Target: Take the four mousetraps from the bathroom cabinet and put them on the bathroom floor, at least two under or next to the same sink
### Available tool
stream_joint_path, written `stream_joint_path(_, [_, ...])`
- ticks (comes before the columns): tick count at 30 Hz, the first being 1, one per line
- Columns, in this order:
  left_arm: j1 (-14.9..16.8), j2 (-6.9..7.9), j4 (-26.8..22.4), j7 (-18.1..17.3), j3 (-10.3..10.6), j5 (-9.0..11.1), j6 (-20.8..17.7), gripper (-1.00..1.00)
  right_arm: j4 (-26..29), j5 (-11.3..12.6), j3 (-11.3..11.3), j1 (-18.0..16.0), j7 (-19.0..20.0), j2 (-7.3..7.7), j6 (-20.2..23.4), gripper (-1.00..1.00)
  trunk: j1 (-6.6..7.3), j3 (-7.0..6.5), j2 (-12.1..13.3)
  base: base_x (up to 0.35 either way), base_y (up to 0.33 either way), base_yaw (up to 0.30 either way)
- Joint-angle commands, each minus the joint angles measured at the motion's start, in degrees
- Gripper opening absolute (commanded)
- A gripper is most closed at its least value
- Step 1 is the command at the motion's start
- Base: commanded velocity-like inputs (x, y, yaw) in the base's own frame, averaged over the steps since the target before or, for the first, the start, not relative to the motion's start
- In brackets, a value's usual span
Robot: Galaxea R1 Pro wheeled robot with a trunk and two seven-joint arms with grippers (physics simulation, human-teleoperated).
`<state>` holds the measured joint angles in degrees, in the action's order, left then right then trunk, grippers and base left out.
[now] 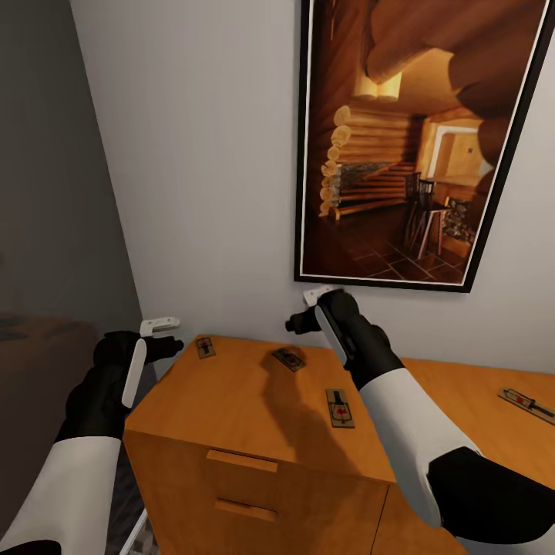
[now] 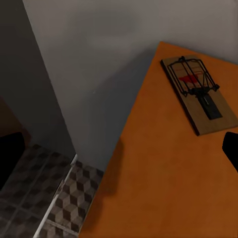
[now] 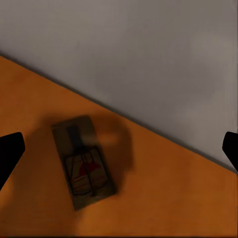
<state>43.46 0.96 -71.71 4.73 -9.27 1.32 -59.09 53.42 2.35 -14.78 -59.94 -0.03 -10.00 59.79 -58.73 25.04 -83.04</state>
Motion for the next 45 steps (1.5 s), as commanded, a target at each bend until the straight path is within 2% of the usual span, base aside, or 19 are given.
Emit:
stream_joint_path(1, [0.04,0.01,-0.02,0.28,0.02,0.18,-0.24,1.00,-0.24,0.20,-0.02,-0.06,-0.06,0.00,0.21,1.00,0.00,0.07,-0.04,0.000,0.000,0.000])
stream_joint_path(24, [0.05,-0.14,0.42,0.28,0.04,-0.91,-0.20,1.00,-1.51,0.33,-0.02,-0.02,-0.06,0.00,0.21,1.00,0.00,0.07,-0.04,0.000,0.000,0.000])
stream_joint_path(45, [0.05,-0.22,1.56,0.34,0.04,-1.14,0.07,1.00,-5.02,0.40,-0.02,-0.04,-0.06,0.00,0.21,1.00,0.00,0.07,-0.04,0.000,0.000,0.000])
